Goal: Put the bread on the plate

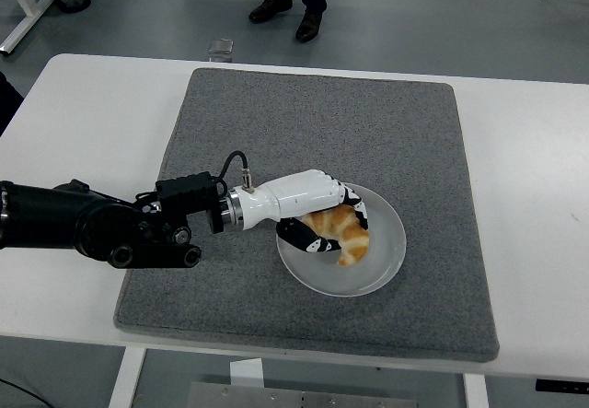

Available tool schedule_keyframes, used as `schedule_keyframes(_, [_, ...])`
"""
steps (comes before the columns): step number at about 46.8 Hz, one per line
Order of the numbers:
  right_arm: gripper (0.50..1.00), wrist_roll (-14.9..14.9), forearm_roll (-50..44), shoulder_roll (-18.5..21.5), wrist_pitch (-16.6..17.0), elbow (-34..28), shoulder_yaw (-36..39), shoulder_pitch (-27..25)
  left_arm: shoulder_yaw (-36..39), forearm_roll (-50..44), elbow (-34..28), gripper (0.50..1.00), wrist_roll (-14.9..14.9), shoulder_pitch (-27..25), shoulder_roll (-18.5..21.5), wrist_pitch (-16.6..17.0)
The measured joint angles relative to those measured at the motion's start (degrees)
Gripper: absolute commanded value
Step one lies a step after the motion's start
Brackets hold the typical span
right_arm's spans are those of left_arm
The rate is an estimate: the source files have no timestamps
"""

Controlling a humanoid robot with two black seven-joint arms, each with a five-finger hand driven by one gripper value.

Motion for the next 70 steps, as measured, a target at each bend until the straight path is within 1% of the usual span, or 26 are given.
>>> schedule_keyframes(10, [0.952,0.0,0.0,0.0,0.0,0.0,0.0,0.0,-1.3,-0.8,0.3,0.500,0.1,0.2,0.0,0.2])
schedule_keyframes(11, [0.952,0.0,0.0,0.0,0.0,0.0,0.0,0.0,-1.5,-0.8,0.3,0.508,0.1,0.3,0.0,0.2])
schedule_keyframes(13, [0.952,0.0,0.0,0.0,0.0,0.0,0.0,0.0,-1.7,-0.8,0.3,0.544,0.1,0.7,0.0,0.3])
schedule_keyframes(16, [0.952,0.0,0.0,0.0,0.0,0.0,0.0,0.0,-2.1,-0.9,0.3,0.625,0.1,1.1,0.0,0.3])
schedule_keyframes(17, [0.952,0.0,0.0,0.0,0.0,0.0,0.0,0.0,-2.3,-0.9,0.3,0.640,0.1,1.2,0.0,0.3])
schedule_keyframes(20, [0.952,0.0,0.0,0.0,0.0,0.0,0.0,0.0,-2.8,-0.9,0.3,0.664,0.1,1.8,0.0,0.3])
schedule_keyframes(22, [0.952,0.0,0.0,0.0,0.0,0.0,0.0,0.0,-2.9,-0.9,0.3,0.698,0.1,2.1,0.0,0.3])
schedule_keyframes(25, [0.952,0.0,0.0,0.0,0.0,0.0,0.0,0.0,-3.0,-0.9,0.3,0.726,0.1,2.2,0.1,0.3])
schedule_keyframes(28, [0.952,0.0,0.0,0.0,0.0,0.0,0.0,0.0,-3.0,-0.9,0.3,0.737,0.1,2.4,0.1,0.3])
schedule_keyframes(31, [0.954,0.0,0.0,0.0,0.0,0.0,0.0,0.0,-3.0,-0.9,0.3,0.767,0.1,2.5,0.2,0.3])
schedule_keyframes(33, [0.952,0.0,0.0,0.0,0.0,0.0,0.0,0.0,-3.0,-0.9,0.3,0.776,0.1,2.5,0.2,0.2])
schedule_keyframes(34, [0.952,0.0,0.0,0.0,0.0,0.0,0.0,0.0,-3.0,-0.9,0.3,0.799,0.1,2.5,0.2,0.2])
schedule_keyframes(36, [0.952,0.0,0.0,0.0,0.0,0.0,0.0,0.0,-3.0,-0.9,0.3,0.872,0.1,2.5,0.2,0.2])
schedule_keyframes(39, [0.952,0.0,0.0,0.0,0.0,0.0,0.0,0.0,-3.0,-0.9,0.2,0.943,0.1,2.6,0.2,0.2])
schedule_keyframes(43, [0.952,0.0,0.0,0.0,0.0,0.0,0.0,0.0,-3.0,-1.0,0.2,0.986,0.1,2.6,0.2,0.2])
schedule_keyframes(59, [0.952,0.0,0.0,0.0,0.1,0.0,0.0,0.0,-3.2,-1.3,-0.4,0.990,0.1,2.6,0.7,0.2])
schedule_keyframes(70, [0.952,0.0,0.0,0.0,0.1,0.0,0.0,0.0,-7.4,-2.7,-1.7,0.990,0.1,2.3,2.1,-0.7])
